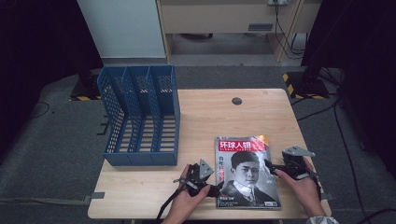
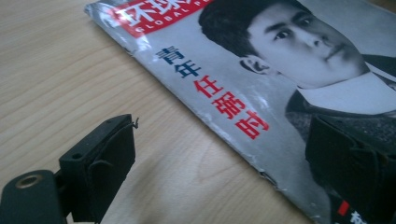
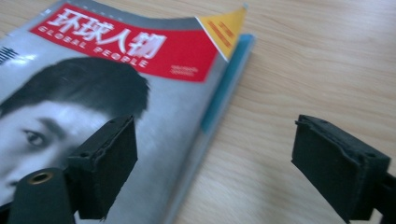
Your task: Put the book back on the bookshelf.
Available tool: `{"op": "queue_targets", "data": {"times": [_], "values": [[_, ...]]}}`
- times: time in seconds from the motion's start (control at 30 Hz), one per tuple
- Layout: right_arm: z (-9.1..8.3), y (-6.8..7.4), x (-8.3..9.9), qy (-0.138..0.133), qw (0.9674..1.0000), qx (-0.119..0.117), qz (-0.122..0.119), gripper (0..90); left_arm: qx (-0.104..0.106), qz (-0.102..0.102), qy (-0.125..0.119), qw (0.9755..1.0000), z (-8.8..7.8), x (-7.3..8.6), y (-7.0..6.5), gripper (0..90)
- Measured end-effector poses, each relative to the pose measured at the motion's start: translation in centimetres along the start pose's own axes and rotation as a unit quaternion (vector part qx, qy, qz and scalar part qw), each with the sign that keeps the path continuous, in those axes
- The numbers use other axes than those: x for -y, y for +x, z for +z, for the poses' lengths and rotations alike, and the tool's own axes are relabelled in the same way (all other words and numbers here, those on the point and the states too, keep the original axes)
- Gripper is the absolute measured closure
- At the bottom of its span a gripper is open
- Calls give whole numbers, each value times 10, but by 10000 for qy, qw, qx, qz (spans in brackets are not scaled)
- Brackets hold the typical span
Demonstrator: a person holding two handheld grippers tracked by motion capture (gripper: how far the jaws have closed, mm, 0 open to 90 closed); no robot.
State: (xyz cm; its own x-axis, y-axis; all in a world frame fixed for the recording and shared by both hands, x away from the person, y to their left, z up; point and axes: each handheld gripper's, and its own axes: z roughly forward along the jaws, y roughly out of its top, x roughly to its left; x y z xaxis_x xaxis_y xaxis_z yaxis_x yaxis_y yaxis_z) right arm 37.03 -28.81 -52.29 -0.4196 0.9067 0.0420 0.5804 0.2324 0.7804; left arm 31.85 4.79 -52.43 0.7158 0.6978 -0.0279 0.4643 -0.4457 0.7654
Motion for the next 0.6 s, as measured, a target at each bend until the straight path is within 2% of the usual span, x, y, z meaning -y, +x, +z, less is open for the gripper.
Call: {"op": "queue_targets", "data": {"times": [0.1, 0.2, 0.33, 0.47, 0.53, 0.6], "values": [[9, 6, -12, -92, 9999, -114, -83, 101, 145, -34, -43, 9999, 1, -1, -6, 75], [17, 7, -17, -7, 9998, -179, -35, 117, 57, 45, -97, 9999, -2, -2, -8, 97], [22, 10, -16, 165, 9996, -196, -123, 143, 59, 115, -202, 9997, -4, -5, -12, 128], [22, 9, -13, 181, 9995, -227, -113, 155, 115, 203, -199, 9995, -3, -5, -16, 158], [25, 9, -10, 275, 9991, -309, -38, 159, 151, 252, -157, 9994, -1, -5, -21, 171], [27, 11, -9, 330, 9988, -333, -121, 160, 133, 273, -124, 9995, 1, -4, -22, 189]]}}
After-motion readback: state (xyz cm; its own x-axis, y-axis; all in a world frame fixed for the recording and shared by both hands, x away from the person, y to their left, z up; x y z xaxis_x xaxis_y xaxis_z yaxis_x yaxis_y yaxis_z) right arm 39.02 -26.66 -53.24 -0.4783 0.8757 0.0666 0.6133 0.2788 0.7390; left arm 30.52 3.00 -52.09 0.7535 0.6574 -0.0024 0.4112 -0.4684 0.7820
